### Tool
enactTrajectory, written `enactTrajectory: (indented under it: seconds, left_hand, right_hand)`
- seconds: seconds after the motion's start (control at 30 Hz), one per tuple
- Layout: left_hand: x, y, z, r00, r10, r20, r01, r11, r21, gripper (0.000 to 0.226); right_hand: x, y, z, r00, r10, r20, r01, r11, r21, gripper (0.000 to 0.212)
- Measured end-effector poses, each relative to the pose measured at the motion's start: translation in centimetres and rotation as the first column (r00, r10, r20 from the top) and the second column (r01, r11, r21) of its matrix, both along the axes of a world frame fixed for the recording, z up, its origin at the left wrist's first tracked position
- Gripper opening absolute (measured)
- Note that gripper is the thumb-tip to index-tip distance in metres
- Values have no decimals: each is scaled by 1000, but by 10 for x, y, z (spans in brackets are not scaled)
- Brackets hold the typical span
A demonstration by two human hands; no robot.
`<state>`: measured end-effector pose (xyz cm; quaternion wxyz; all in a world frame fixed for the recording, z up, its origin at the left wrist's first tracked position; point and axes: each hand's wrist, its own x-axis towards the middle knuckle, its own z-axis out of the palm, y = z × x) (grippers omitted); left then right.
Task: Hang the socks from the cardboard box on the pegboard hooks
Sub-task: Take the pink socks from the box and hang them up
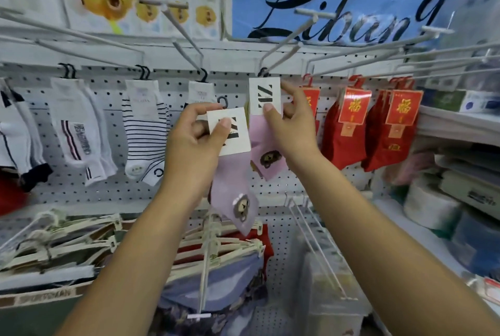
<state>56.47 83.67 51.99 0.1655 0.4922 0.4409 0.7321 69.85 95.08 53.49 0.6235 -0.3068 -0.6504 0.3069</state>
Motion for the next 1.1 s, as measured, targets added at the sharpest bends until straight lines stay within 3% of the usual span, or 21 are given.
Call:
enactTrajectory:
  seconds: [0.17,0.37,0.43,0.5,0.63,0.77,0.9,1.0,1.1]
  left_hand:
    - [-8,15,-3,999,-45,-19,45,999,-5,19]
    - [-7,30,-3,995,-84,-49,85,996,26,17]
    - [-3,33,-3,992,-108,-62,111,993,46,17]
    - [2,36,-3,990,-113,-81,118,992,53,17]
    - [7,39,-2,988,-84,-129,92,994,56,18]
    - [0,41,3,990,-27,-141,28,1000,0,16]
    - [-25,41,15,960,259,-105,-259,966,16,25]
    - [-39,40,30,901,365,-233,-359,931,71,37]
    - [-46,40,43,875,333,-351,-312,943,117,36]
  right_hand:
    - [-3,8,-11,1000,-22,3,22,999,34,43]
    - [9,-7,-10,982,-189,27,187,981,45,39]
    - [15,-19,-7,993,-114,-9,114,993,15,32]
    - [20,-30,-4,997,71,-33,-72,997,-36,25]
    - [23,-38,1,959,279,-42,-282,952,-122,30]
    - [26,-35,9,985,173,-3,-172,980,-95,37]
    - [29,-22,20,1000,-21,-7,20,999,-42,35]
    - [26,-14,33,994,-103,20,103,994,29,34]
    - [19,-11,40,992,-115,60,112,992,59,33]
